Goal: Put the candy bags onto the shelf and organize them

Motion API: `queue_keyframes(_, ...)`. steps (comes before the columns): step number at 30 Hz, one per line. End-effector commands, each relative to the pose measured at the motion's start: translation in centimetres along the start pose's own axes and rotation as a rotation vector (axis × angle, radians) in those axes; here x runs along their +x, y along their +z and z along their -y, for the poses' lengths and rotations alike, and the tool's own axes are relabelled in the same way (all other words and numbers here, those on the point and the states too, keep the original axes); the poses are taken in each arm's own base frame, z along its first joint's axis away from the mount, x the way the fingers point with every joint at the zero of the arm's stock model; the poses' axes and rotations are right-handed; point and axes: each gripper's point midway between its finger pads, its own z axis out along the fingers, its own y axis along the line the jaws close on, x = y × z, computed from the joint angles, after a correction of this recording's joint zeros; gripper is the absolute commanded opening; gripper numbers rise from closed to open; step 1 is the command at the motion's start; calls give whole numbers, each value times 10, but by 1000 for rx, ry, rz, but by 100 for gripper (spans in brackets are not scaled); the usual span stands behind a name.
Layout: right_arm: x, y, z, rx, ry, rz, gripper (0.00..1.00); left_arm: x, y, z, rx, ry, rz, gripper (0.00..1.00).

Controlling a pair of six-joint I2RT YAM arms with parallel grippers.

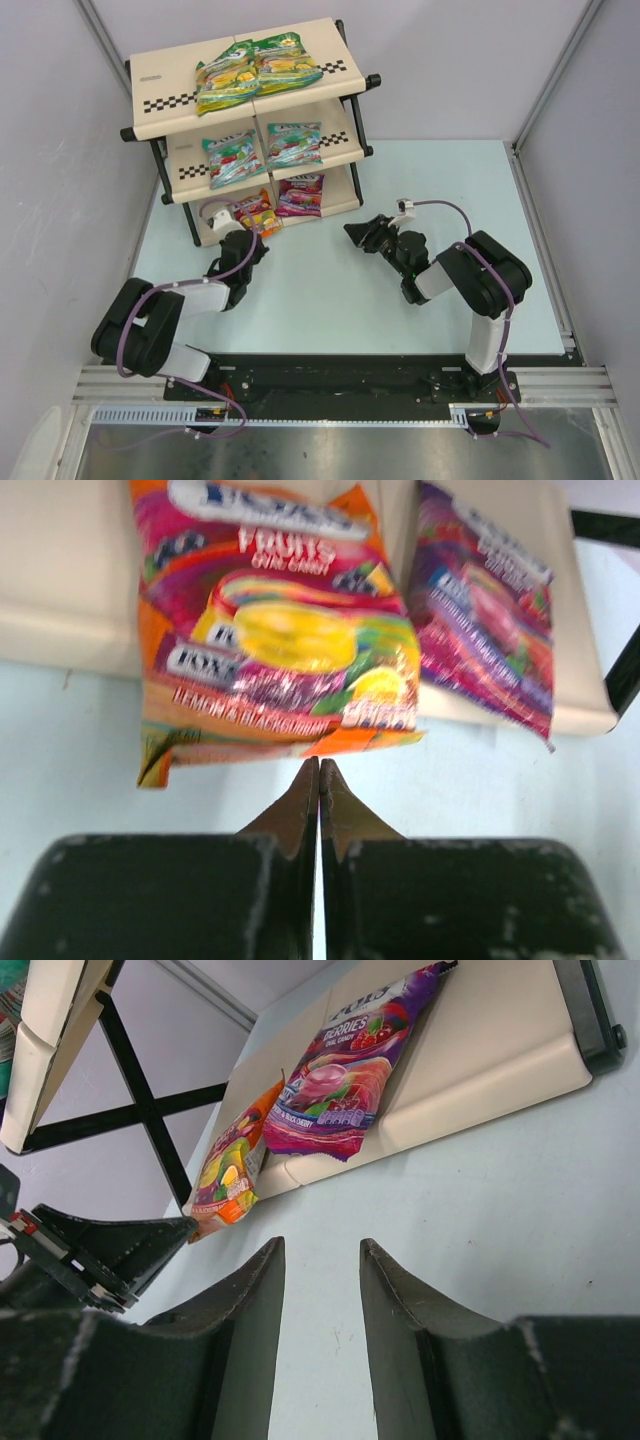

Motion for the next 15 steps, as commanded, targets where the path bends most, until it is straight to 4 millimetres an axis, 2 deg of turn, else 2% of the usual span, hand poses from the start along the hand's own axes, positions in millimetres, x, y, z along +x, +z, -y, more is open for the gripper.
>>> queue_keyframes(1, -16, 0, -14, -72, 1, 67, 41, 15, -5, 2, 24, -60, -48, 0)
queue_keyframes(7, -16, 1, -14, -77, 5, 66, 41, 28, -10, -2, 19, -117, -90, 0)
queue_keyframes(15, -17, 0, -12, -80, 16, 65, 40, 35, 0, -19, -69, -113, -133, 0)
